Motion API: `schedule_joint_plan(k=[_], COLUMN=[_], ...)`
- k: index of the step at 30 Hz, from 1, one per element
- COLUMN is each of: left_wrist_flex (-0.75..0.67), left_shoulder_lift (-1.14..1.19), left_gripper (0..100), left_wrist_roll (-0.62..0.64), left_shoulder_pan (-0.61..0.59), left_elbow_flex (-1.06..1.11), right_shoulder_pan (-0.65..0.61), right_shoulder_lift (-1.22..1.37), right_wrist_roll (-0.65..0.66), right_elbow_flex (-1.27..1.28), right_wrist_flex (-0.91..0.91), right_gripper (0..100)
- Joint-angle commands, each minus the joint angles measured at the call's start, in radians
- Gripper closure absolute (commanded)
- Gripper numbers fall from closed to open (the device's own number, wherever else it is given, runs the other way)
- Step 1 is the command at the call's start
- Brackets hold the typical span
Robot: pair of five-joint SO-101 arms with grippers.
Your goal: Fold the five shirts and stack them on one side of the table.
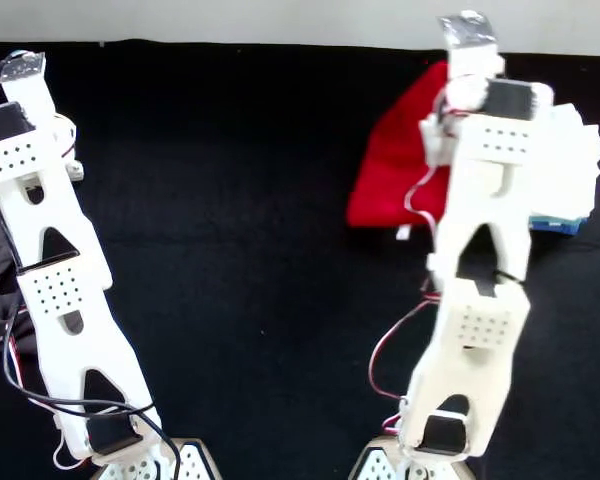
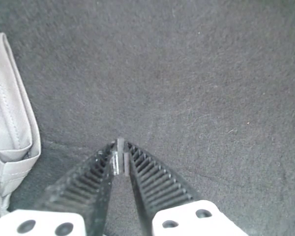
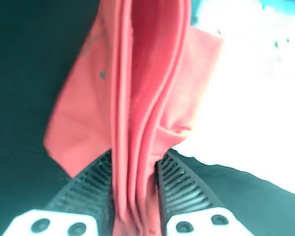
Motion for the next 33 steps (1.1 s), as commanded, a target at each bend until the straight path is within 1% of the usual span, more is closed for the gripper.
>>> schedule_joint_plan(k=[1, 4, 7, 11, 15, 18, 29, 31, 33], left_wrist_flex=[0.008, 0.008, 0.008, 0.008, 0.008, 0.008, 0.008, 0.008, 0.008], left_shoulder_lift=[-0.021, -0.021, -0.022, -0.022, -0.022, -0.022, -0.016, -0.016, -0.016], left_gripper=[99, 99, 99, 99, 99, 99, 99, 99, 99], left_wrist_roll=[-0.002, -0.002, -0.002, -0.003, -0.003, -0.003, -0.003, -0.003, -0.003], left_shoulder_pan=[0.001, 0.001, 0.001, -0.001, 0.002, 0.010, 0.013, 0.013, 0.010], left_elbow_flex=[-0.007, -0.008, -0.008, -0.008, -0.008, -0.007, -0.002, -0.002, -0.002], right_shoulder_pan=[0.087, 0.124, 0.133, 0.124, 0.088, 0.073, 0.074, 0.079, 0.111], right_shoulder_lift=[0.012, 0.127, 0.232, 0.272, 0.274, 0.251, -0.071, -0.102, -0.110], right_wrist_roll=[0.058, 0.075, 0.077, 0.075, 0.078, 0.075, 0.080, 0.080, 0.081], right_elbow_flex=[0.064, 0.093, 0.070, -0.050, -0.311, -0.449, -0.311, -0.266, -0.211], right_wrist_flex=[-0.087, -0.177, -0.203, -0.134, 0.005, 0.013, 0.005, -0.021, -0.062], right_gripper=[99.3, 99.3, 99.3, 99.3, 99.3, 99.3, 99.3, 99.3, 99.3])
